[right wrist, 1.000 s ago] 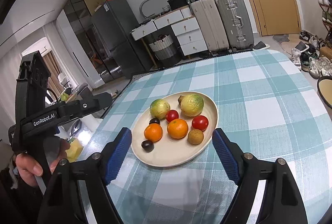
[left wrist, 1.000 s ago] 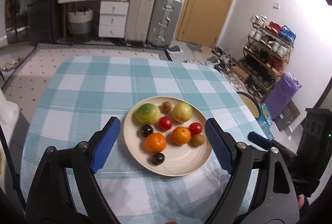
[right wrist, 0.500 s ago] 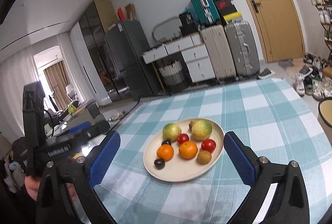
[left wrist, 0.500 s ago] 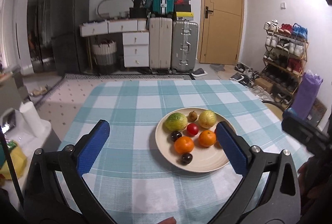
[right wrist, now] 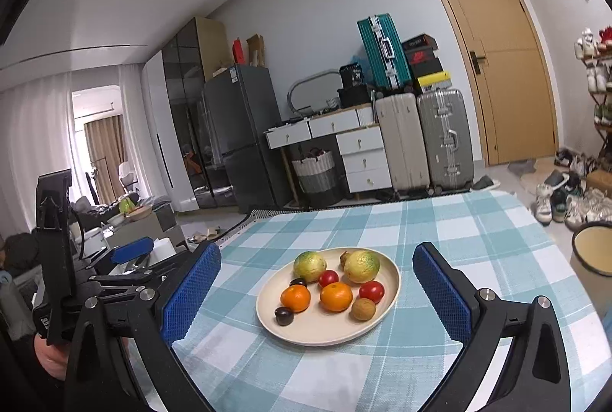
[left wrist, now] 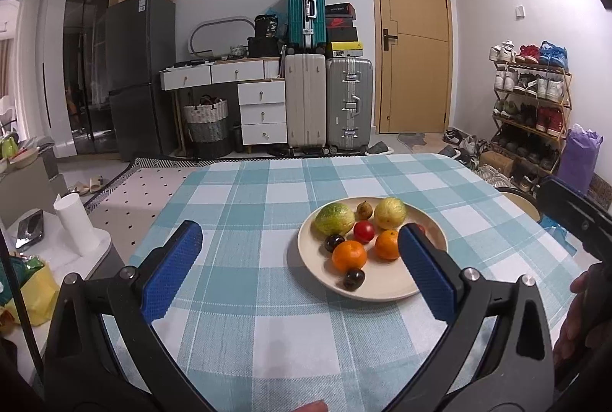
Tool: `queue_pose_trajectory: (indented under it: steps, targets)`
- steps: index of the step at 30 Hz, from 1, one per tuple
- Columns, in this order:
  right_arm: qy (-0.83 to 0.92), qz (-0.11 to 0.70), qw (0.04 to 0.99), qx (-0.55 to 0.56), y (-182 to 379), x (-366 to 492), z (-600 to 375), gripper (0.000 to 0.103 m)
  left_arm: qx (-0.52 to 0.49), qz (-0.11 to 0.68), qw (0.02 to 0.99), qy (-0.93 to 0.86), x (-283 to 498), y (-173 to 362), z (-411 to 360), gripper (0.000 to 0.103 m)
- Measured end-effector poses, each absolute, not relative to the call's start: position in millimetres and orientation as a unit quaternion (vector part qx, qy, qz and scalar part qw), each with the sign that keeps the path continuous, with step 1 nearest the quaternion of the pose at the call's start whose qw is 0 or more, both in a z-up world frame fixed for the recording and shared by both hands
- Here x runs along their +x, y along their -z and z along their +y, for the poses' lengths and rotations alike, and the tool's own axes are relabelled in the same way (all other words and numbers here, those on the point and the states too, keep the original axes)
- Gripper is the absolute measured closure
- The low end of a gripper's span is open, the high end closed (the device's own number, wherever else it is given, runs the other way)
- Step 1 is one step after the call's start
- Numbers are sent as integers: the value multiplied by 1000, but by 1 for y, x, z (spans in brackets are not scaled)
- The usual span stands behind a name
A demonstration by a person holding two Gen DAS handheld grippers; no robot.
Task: Organize fruits
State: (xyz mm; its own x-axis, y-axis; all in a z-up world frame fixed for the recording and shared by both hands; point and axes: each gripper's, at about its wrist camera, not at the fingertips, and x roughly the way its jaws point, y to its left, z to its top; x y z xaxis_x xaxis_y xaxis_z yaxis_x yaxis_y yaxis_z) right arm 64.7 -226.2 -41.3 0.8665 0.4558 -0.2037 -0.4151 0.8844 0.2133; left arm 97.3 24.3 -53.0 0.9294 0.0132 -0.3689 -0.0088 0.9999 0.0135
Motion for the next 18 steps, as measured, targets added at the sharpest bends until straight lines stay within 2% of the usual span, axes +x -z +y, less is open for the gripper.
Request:
queue_pose_trajectory:
  steps: [11, 18]
  targets:
    - [-209, 117, 970, 46, 60, 48, -221, 0, 5, 171, 985, -22, 87, 82, 33, 1]
    - [-195, 115, 974, 9, 67, 45, -216, 0, -12, 195, 980, -34, 93, 97, 44, 1]
